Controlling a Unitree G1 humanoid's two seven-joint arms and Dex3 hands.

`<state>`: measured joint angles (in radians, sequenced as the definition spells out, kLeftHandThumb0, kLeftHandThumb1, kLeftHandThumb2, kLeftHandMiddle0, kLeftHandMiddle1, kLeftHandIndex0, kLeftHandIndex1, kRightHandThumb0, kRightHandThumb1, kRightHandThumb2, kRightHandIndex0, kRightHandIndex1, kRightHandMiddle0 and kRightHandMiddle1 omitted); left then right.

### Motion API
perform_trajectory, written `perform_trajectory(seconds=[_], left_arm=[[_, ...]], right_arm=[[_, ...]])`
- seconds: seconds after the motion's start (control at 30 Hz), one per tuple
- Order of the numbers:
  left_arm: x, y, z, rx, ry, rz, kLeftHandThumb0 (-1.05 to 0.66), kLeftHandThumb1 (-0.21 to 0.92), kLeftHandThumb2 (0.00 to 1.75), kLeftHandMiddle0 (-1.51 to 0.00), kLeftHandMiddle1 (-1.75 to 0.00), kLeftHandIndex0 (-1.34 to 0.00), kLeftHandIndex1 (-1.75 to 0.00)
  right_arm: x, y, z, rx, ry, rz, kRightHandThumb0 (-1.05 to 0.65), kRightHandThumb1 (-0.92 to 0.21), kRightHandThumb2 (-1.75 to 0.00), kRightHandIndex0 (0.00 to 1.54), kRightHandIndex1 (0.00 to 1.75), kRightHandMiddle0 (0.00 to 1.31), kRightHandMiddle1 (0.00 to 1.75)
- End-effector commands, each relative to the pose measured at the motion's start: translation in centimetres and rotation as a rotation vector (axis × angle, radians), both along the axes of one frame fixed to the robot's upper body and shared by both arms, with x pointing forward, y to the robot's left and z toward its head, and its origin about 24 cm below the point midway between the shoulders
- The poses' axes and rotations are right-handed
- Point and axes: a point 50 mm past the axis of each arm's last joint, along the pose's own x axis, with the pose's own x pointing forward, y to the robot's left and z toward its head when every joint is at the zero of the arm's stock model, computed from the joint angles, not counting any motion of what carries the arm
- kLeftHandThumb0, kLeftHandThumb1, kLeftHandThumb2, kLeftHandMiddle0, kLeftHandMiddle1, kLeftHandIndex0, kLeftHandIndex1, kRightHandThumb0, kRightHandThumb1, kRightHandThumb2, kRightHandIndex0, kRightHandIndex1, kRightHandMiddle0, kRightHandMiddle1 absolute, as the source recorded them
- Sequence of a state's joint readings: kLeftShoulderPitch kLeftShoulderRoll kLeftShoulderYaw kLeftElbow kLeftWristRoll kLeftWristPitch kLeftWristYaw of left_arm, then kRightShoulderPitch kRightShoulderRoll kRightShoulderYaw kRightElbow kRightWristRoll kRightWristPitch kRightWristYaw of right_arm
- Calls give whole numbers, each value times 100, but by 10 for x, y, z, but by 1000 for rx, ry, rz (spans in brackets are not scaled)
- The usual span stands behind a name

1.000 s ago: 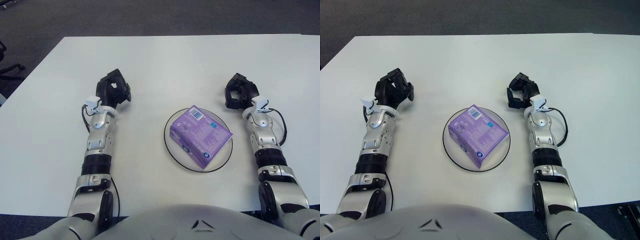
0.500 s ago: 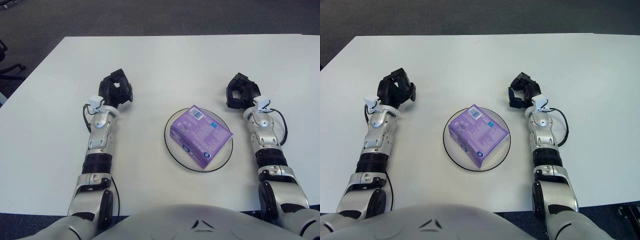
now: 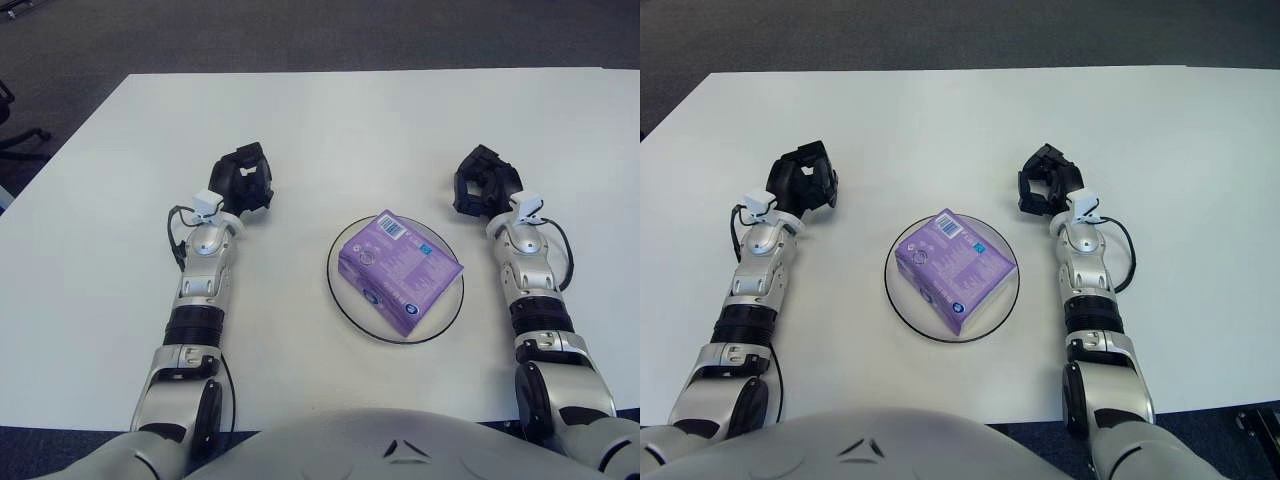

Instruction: Put the tissue paper into the plate.

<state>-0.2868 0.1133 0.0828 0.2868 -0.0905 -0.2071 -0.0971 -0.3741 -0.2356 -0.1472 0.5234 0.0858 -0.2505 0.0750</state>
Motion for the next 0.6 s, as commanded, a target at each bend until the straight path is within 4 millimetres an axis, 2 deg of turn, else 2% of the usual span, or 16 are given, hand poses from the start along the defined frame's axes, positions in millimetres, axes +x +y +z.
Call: perform_trajectory(seconds=[0.0, 0.57], left_arm=[[-39, -13, -79, -36, 304, 17, -42, 74, 92, -135, -175, -103, -175], [-39, -12, -88, -57, 356, 52, -41, 72, 90, -132, -175, -95, -175]], right_arm=[[-32, 12, -60, 108, 204, -18, -44, -45, -116, 114, 175, 51, 175], [-32, 11, -61, 122, 216, -41, -43, -48, -112, 111, 175, 49, 175]])
